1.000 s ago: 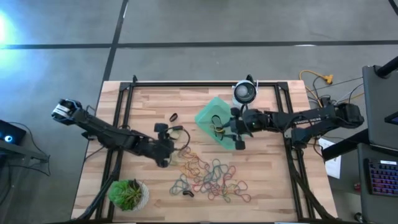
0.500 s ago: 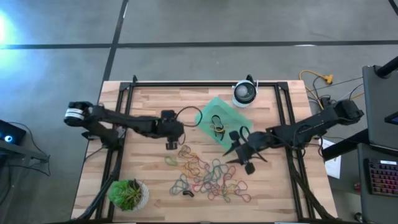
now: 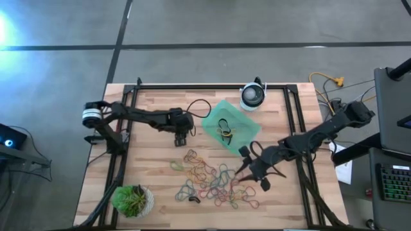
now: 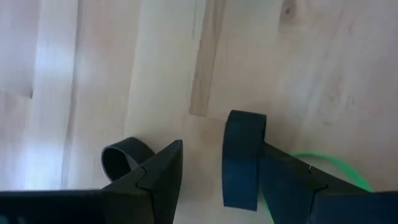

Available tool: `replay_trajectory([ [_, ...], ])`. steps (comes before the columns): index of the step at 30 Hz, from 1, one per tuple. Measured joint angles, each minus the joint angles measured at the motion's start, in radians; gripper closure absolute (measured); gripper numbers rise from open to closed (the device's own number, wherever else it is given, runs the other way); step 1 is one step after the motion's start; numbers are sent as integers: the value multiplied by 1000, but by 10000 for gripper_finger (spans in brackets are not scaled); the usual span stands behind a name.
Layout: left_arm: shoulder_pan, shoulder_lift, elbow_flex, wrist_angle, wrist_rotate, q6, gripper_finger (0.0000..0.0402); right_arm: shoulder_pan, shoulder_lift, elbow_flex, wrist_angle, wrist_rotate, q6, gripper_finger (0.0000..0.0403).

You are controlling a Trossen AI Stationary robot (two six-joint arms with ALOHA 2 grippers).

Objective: Pick and place rubber bands into bin
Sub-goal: Put the black rubber band into the blue bin

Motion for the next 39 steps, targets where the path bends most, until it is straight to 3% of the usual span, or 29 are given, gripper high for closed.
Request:
replay_trajectory([
  [6, 16, 16, 1, 3, 28, 3, 248, 15, 0, 0, 2, 42, 0, 279],
  [14, 17, 15, 24, -10, 62, 30, 391, 15, 0, 0, 1, 52, 4, 291],
  [33, -39, 10, 317, -12, 61, 116, 401, 15, 0, 0, -47, 52, 27, 319],
  [39, -37, 16, 343, 175, 61, 191, 401, 15, 0, 0, -47, 52, 28, 320],
])
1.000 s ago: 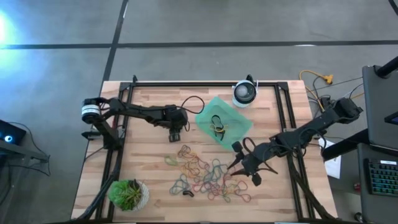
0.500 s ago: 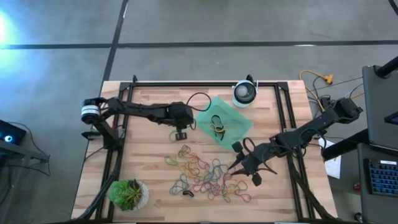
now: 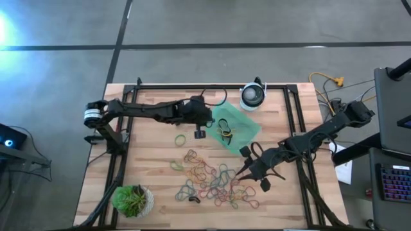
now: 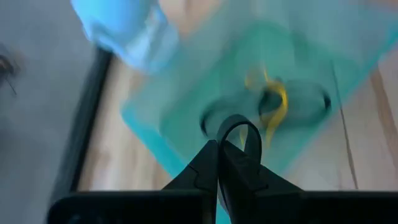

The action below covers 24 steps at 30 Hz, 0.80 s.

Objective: Pick and place rubber bands into bin
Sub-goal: Put the black rubber band into the blue bin

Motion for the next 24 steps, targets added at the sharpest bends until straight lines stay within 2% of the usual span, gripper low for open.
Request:
replay_trajectory([
  [6, 2, 30, -1, 190, -4, 55, 401, 0, 0, 0, -20, 0, 25, 314],
  [10, 17, 56, -1, 244, -9, 54, 401, 0, 0, 0, -30, 0, 29, 315],
  [19, 34, 179, -1, 395, -116, 20, 401, 0, 0, 0, -30, 0, 32, 328],
  [24, 36, 231, 16, 401, -158, 19, 401, 0, 0, 0, -36, 0, 32, 325],
])
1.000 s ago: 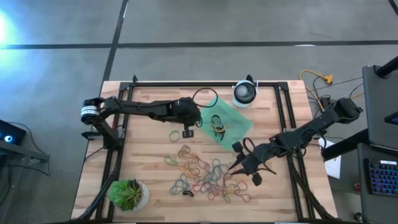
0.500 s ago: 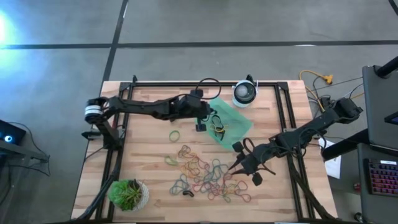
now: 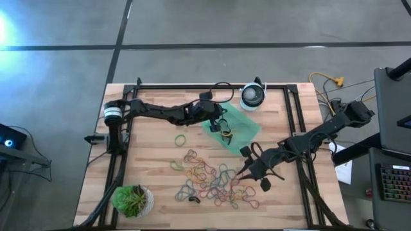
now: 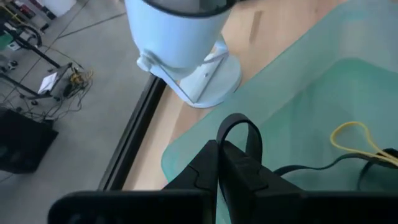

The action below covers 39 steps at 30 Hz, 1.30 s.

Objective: Pick and place rubber bands into bin
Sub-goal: Put the black rubber band into the blue bin

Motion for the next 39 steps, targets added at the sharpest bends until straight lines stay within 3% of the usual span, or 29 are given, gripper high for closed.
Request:
replay_trajectory([
  [4, 0, 13, 13, 0, 0, -1, 386, 0, 0, 0, -13, 0, 8, 324],
  [12, -3, -5, 15, -4, -1, 1, 319, 0, 0, -10, -16, 0, 27, 330],
  [17, -3, -21, 15, -59, -2, 14, 302, 0, 0, -19, -16, 0, 50, 325],
  [21, -3, -63, 26, -221, -23, 59, 301, 0, 0, -40, -16, 0, 77, 324],
  [30, -3, -208, 18, -773, -94, 20, 301, -1, 1, -79, -7, 7, 105, 335],
  [35, -3, -268, 11, -920, -96, -1, 301, -1, 1, -79, 15, 24, 102, 331],
  [39, -2, -301, -12, -936, -96, 0, 301, -1, 1, -79, 17, 25, 104, 328],
])
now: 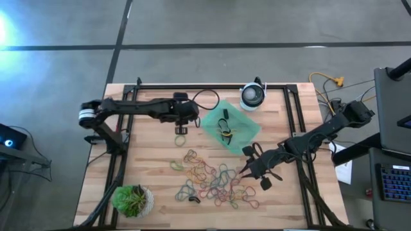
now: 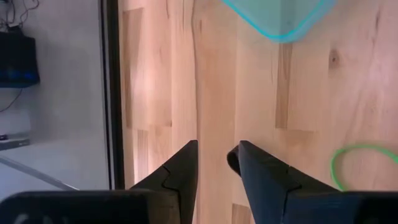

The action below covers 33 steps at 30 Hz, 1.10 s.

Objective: Pick and place rubber bands into bin
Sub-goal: Put the black rubber band into the blue bin

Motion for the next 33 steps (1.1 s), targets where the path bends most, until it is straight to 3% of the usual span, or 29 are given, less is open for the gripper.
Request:
replay_trajectory([
  [10, 0, 3, 2, 2, 0, 8, 301, 0, 0, 0, 0, 1, -3, 333],
  [16, 6, 2, -12, -36, -37, -79, 301, 0, 0, 0, 0, 1, 0, 328],
  [25, 54, 19, -122, -58, -40, -50, 301, 0, -1, 0, -1, 1, -3, 334],
  [33, 91, 19, -188, 57, -14, -44, 301, 0, -1, 0, -1, 1, -3, 327],
])
